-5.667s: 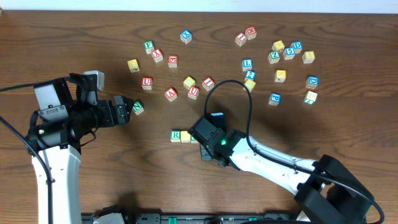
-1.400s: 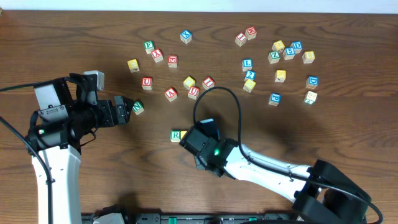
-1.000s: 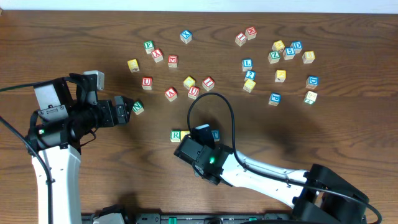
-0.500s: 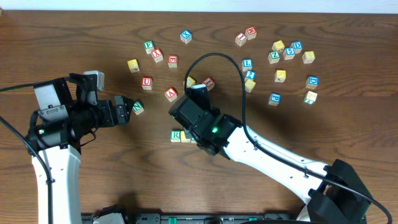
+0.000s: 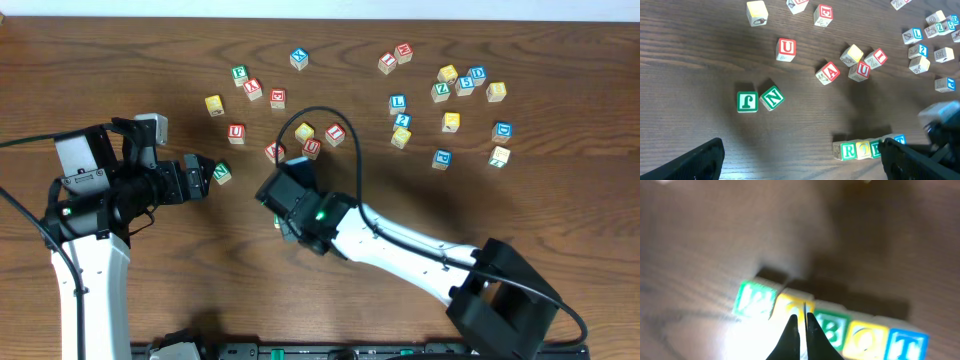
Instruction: Spell out ROBOT
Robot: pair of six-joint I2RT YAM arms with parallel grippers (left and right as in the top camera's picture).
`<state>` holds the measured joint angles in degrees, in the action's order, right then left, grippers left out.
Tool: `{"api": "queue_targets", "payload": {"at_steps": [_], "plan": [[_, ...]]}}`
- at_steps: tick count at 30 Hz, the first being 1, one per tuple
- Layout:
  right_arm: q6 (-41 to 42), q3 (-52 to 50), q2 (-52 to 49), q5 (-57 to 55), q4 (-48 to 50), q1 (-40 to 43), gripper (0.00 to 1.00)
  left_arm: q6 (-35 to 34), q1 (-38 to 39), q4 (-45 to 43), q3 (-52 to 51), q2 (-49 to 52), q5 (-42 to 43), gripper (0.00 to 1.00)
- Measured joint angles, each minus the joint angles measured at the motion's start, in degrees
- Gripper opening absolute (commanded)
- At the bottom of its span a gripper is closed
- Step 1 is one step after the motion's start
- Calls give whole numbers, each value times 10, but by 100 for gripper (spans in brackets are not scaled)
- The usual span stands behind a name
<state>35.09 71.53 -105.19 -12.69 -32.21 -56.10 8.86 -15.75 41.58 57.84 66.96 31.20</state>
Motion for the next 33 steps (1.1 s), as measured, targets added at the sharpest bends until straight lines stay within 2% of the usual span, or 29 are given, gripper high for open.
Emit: {"api": "queue_targets", "payload": {"at_steps": [10,14,20,33], "plan": [[2,0,-2,12,-51,-30,1,0,0,0,0,0,0,98],[3,0,-12,14,-51,-44,1,0,0,0,0,0,0,98],[4,0,-80,14,-54,-49,1,0,0,0,0,0,0,98],[4,0,-81,-1,-62,-49,1,0,0,0,0,0,0,98]]}}
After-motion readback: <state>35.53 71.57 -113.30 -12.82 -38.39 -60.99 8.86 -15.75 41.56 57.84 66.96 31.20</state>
